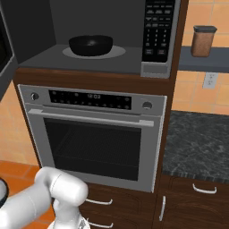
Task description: Open the microwave, place the bowl with waffle inside the microwave, then close the microwave door and turn it on.
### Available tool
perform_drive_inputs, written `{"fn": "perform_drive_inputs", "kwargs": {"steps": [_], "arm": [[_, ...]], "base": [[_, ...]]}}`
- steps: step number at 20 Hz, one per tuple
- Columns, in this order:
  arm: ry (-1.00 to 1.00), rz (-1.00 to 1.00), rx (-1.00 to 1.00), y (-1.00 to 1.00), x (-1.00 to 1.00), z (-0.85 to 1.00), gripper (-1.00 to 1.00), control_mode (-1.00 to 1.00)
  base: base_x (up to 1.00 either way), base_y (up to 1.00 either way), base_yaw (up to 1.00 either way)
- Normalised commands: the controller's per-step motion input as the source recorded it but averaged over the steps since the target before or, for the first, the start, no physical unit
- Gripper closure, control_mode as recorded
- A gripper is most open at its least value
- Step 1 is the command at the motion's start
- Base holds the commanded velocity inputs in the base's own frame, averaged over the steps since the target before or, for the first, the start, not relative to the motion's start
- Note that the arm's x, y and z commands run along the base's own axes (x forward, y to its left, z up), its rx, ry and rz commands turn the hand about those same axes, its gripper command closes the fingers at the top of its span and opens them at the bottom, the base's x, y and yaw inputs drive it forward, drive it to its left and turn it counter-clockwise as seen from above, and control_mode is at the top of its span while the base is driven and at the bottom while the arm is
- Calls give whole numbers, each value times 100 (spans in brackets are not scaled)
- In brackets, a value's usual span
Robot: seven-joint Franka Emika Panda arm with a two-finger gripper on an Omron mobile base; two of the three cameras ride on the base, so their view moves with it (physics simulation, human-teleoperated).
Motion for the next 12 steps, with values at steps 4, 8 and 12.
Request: {"fn": "perform_drive_inputs", "kwargs": {"steps": [4, 8, 12], "arm": [[-12, 0, 4, -46, 32, 9, -100, -100], [-14, 0, 6, -59, 31, 14, -100, -100], [-6, 1, 11, -69, 17, 36, -100, -100]], "base": [[0, 0, 0], [0, 0, 0], [0, 0, 0]]}}
